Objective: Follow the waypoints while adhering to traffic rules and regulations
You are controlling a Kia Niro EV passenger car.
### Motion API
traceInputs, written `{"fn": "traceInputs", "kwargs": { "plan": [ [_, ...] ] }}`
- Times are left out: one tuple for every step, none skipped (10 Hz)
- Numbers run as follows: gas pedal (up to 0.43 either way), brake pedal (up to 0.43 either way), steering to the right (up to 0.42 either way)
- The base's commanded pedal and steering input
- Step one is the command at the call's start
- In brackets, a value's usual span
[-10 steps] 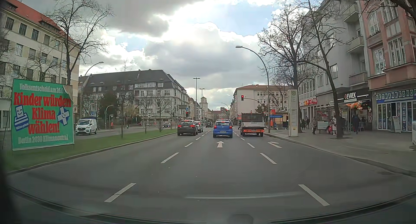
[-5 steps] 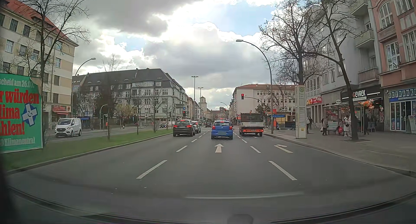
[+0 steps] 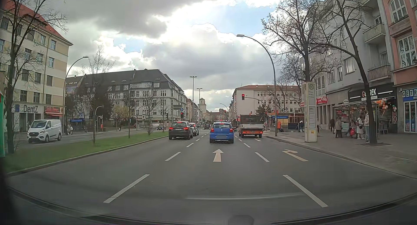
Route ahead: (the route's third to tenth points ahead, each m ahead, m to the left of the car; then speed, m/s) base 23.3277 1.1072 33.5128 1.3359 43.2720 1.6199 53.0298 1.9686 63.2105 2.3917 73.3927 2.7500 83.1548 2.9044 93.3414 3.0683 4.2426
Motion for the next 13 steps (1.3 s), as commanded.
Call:
{"fn": "traceInputs", "kwargs": {
  "plan": [
    [0.000,0.037,0.008],
    [0.000,0.037,0.008],
    [0.000,0.037,0.008],
    [0.000,0.037,0.005],
    [0.000,0.037,0.004],
    [0.000,0.037,0.004],
    [0.000,0.037,0.003],
    [0.000,0.037,0.003],
    [0.000,0.037,0.003],
    [0.000,0.037,0.003],
    [0.000,0.037,0.000],
    [0.000,0.037,-0.001],
    [0.000,0.037,-0.002]
  ]
}}
